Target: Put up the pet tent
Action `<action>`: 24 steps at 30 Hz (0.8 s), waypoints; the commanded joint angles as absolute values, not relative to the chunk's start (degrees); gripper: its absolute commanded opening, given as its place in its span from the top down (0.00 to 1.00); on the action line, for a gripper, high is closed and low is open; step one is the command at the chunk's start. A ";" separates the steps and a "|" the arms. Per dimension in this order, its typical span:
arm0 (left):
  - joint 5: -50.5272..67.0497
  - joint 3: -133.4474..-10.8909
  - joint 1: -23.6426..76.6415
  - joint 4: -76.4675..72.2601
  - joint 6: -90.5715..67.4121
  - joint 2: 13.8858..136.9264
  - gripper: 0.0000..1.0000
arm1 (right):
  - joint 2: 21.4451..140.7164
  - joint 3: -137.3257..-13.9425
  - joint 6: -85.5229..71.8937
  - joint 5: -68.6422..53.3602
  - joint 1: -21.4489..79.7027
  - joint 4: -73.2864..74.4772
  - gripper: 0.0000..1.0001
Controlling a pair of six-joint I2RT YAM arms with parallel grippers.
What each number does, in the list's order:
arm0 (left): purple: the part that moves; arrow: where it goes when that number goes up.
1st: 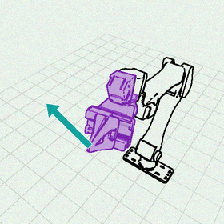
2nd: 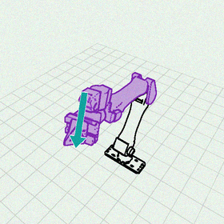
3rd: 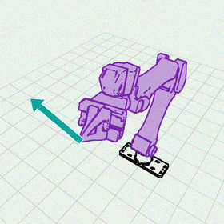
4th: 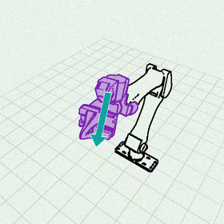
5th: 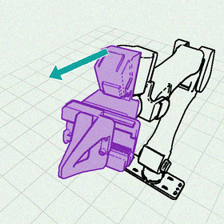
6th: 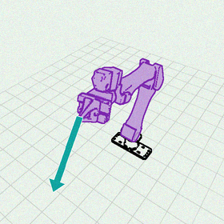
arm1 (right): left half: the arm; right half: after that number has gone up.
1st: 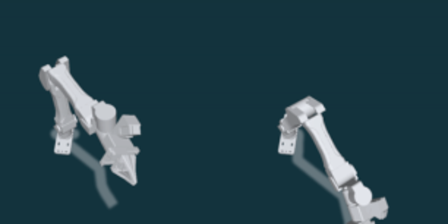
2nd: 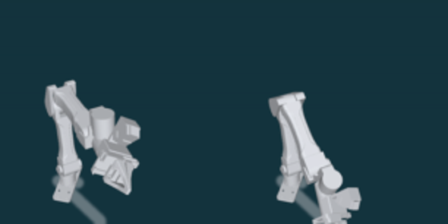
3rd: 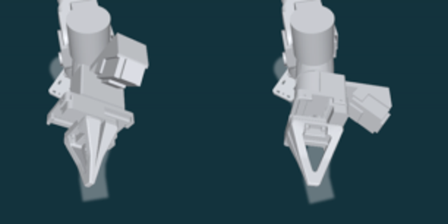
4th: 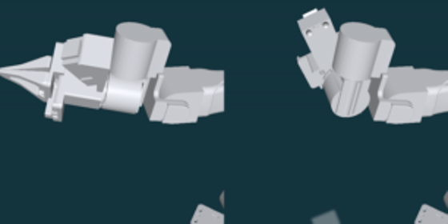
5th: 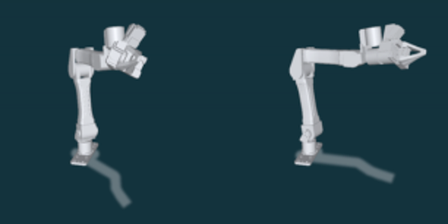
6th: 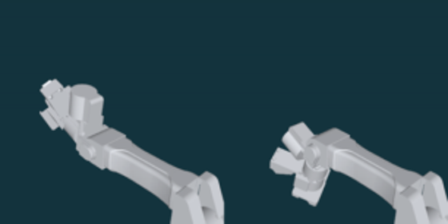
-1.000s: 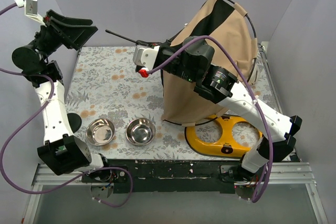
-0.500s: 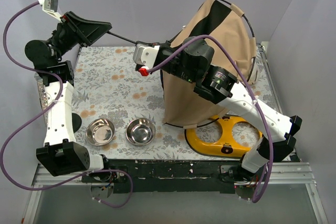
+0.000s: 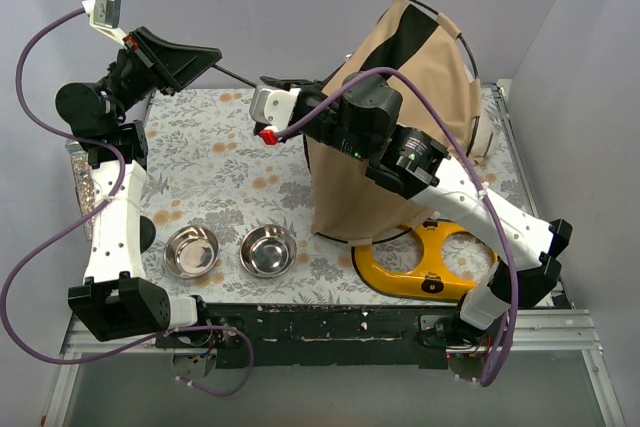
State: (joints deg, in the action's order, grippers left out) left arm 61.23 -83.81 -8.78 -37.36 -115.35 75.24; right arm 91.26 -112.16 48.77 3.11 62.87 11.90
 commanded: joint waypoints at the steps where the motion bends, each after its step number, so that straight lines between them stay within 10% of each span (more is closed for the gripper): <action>1: 58.63 -82.53 -8.61 -37.97 -124.01 72.78 1.00 | 92.19 -116.18 46.94 2.55 64.42 7.65 0.58; 24: 56.60 -78.58 -8.53 -37.00 -124.54 68.03 1.00 | 101.69 -122.35 48.96 15.03 68.82 -4.91 0.58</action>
